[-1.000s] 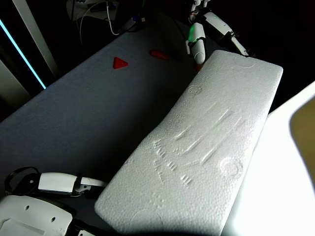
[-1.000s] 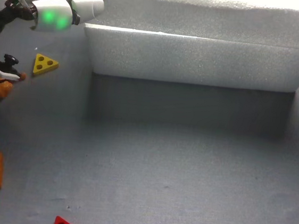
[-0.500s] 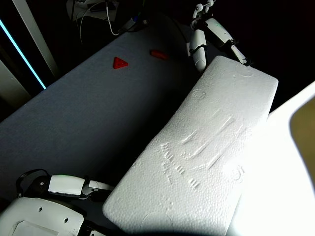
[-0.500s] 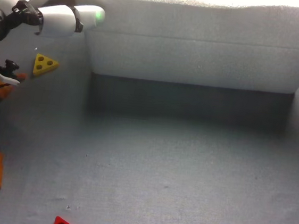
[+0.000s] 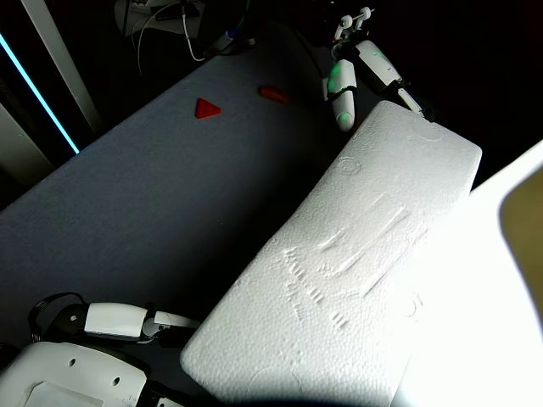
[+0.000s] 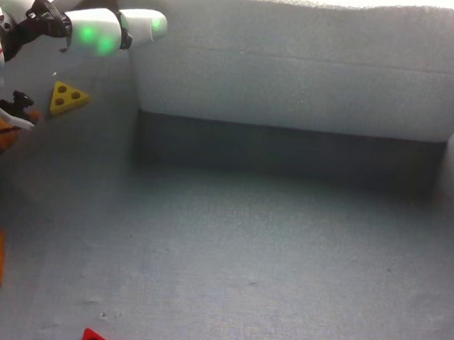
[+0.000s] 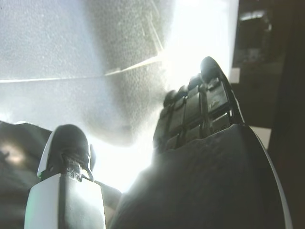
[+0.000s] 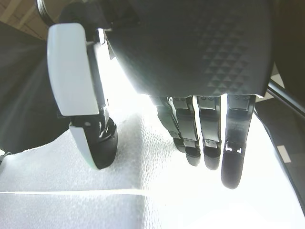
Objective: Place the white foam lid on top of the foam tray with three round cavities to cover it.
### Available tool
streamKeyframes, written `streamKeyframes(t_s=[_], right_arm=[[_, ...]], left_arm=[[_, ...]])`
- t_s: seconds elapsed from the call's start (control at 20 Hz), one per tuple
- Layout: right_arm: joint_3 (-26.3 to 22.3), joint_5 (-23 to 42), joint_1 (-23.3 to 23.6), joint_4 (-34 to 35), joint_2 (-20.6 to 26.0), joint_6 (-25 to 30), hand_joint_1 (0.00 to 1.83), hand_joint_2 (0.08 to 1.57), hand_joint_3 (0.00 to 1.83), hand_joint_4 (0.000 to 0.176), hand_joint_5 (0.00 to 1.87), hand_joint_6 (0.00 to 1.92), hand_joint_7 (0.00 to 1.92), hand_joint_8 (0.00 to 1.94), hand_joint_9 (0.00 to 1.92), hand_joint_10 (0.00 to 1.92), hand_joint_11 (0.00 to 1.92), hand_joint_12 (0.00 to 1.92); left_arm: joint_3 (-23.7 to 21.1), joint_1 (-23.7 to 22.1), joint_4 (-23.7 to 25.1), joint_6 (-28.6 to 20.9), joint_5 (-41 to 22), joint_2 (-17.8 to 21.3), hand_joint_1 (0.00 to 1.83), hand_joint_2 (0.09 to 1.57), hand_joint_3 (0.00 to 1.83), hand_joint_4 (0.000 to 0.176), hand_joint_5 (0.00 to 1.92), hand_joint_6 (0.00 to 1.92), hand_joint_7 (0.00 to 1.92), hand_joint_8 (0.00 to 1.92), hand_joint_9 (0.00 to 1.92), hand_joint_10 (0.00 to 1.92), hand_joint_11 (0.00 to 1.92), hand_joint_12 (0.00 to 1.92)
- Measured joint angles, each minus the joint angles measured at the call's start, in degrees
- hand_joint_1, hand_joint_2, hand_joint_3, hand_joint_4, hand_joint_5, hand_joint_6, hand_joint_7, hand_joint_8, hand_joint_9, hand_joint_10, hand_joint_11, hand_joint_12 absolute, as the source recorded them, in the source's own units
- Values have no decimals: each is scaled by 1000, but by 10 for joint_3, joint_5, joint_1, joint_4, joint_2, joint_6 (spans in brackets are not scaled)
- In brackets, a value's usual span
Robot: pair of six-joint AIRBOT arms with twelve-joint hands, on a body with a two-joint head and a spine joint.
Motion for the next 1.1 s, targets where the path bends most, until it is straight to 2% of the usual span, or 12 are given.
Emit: streamKeyframes(t_s=[0.05,0.15,0.3,0.4,0.55,0.6,0.7,0.85,0.9,0.95,1.0,1.1], right_arm=[[0,0,0,1,-1,0,598,1231,0,0,34,160,99,19,0,254,0,1287],[0,-2,0,4,-1,-1,568,1215,0,0,43,154,218,56,0,640,0,1611],[2,-4,0,5,-1,-2,574,1223,1,0,30,132,201,36,0,609,0,1593],[2,-4,0,4,-1,-3,573,1236,5,0,22,123,151,9,0,473,0,1548],[2,-4,0,1,-1,-4,642,1226,0,0,0,115,183,16,0,566,0,1555],[2,-4,0,0,-1,-9,579,1226,0,0,0,77,135,4,0,441,0,1540],[2,-7,4,0,-1,-11,557,1237,4,0,0,33,99,12,0,360,0,1520],[3,-14,6,-1,-1,-12,551,1253,4,0,13,15,85,9,0,375,0,1535],[3,-14,6,-1,-1,-12,537,1252,1,0,12,246,128,33,0,492,0,1662],[3,-15,7,-3,-1,-12,516,1261,4,0,2,272,117,29,0,483,0,1707],[3,-17,10,-5,0,-12,482,1272,4,0,0,228,159,58,0,633,0,1743],[3,-15,10,-5,0,-12,529,1285,4,0,0,30,92,40,0,428,0,1712]], left_arm=[[0,0,2,0,0,0,341,1108,0,38,4,0,0,0,0,0,0,264],[0,-3,4,0,3,-1,328,1088,0,55,0,0,0,0,0,0,0,160],[0,-7,4,-1,2,-2,315,1088,0,60,0,0,0,0,0,0,27,19],[-3,-6,3,-1,-1,1,301,1087,0,55,0,0,0,0,0,0,14,12],[-7,-6,3,-2,-20,5,306,1097,2,45,0,0,0,0,0,0,43,38],[-7,-6,3,-2,-23,5,337,1107,0,38,5,10,0,0,0,0,1,216],[-7,-6,2,-2,-22,5,342,1111,2,37,8,11,0,0,0,0,0,222],[-7,-5,2,-2,-22,5,332,1115,2,26,25,3,0,0,0,0,0,284],[-7,-3,2,-3,-22,5,329,1112,1,28,31,5,0,0,0,0,0,284],[-7,1,1,-4,-23,4,330,1112,0,31,35,6,0,0,0,0,0,286],[-8,3,1,-4,-21,4,344,1110,0,31,44,8,0,0,0,0,0,287],[-8,8,-3,-5,-19,4,335,1111,1,27,43,3,0,0,0,0,0,204]])
